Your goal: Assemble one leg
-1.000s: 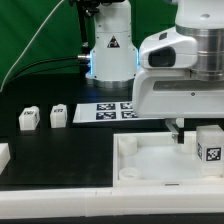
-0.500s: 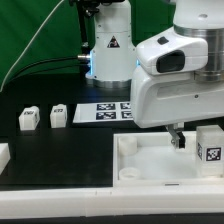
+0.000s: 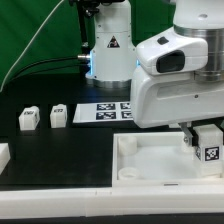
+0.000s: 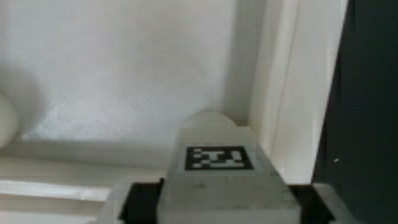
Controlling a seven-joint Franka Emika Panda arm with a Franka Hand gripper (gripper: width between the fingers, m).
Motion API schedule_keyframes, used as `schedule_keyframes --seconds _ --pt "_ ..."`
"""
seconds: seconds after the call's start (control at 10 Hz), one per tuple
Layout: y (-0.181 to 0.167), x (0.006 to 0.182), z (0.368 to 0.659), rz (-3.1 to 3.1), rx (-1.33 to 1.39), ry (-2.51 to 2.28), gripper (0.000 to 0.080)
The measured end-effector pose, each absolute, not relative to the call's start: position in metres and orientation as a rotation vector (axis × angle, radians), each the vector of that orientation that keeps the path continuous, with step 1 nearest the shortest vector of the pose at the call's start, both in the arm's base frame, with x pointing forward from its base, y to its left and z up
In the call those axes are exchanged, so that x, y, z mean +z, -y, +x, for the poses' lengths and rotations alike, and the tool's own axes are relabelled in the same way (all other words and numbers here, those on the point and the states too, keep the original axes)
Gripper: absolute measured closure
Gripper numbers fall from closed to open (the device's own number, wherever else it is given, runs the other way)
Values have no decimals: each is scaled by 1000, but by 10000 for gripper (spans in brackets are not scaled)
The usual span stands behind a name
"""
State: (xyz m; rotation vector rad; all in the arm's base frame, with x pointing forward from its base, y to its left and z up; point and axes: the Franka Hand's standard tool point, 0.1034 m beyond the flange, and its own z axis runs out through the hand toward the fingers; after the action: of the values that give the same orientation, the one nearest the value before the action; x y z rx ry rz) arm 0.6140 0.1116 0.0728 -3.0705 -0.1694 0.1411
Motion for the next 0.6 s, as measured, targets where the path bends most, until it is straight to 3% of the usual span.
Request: schedule_keyframes --seconds 0.3,0.6 --pt "-112 73 614 -3073 145 63 508" --pt "-112 71 615 -3035 127 -489 508"
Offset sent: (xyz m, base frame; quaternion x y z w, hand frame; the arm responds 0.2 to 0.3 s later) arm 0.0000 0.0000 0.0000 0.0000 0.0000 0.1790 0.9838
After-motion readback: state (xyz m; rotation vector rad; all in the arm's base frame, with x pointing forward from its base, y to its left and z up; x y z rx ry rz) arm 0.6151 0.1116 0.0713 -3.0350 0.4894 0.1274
